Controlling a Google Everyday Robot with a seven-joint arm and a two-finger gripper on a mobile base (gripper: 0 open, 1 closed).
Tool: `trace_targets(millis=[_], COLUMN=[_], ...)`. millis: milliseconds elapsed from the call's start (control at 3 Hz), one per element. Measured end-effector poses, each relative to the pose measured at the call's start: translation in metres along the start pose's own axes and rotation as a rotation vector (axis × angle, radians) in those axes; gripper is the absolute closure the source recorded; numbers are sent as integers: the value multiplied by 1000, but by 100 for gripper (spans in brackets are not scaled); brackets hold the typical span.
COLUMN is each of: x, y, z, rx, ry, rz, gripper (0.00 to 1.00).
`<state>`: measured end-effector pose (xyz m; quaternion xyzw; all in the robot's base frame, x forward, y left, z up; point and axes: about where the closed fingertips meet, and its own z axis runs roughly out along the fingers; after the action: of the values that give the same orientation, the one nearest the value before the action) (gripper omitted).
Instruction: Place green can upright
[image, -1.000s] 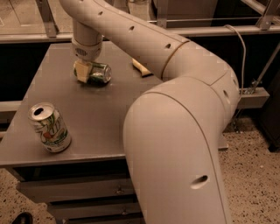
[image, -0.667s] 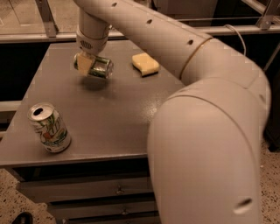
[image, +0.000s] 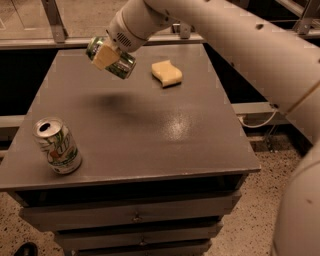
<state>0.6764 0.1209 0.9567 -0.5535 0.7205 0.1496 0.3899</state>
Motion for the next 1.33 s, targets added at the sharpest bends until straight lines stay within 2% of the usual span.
trace_targets(millis=[333, 667, 1000, 1333], x=[-5, 0, 21, 56], y=[11, 10, 10, 16], z=[-12, -29, -55, -55], rx=[-21, -11, 18, 16], ry=[-228, -442, -623, -695], rz=[16, 68, 76, 85], gripper=[100, 100, 100, 100])
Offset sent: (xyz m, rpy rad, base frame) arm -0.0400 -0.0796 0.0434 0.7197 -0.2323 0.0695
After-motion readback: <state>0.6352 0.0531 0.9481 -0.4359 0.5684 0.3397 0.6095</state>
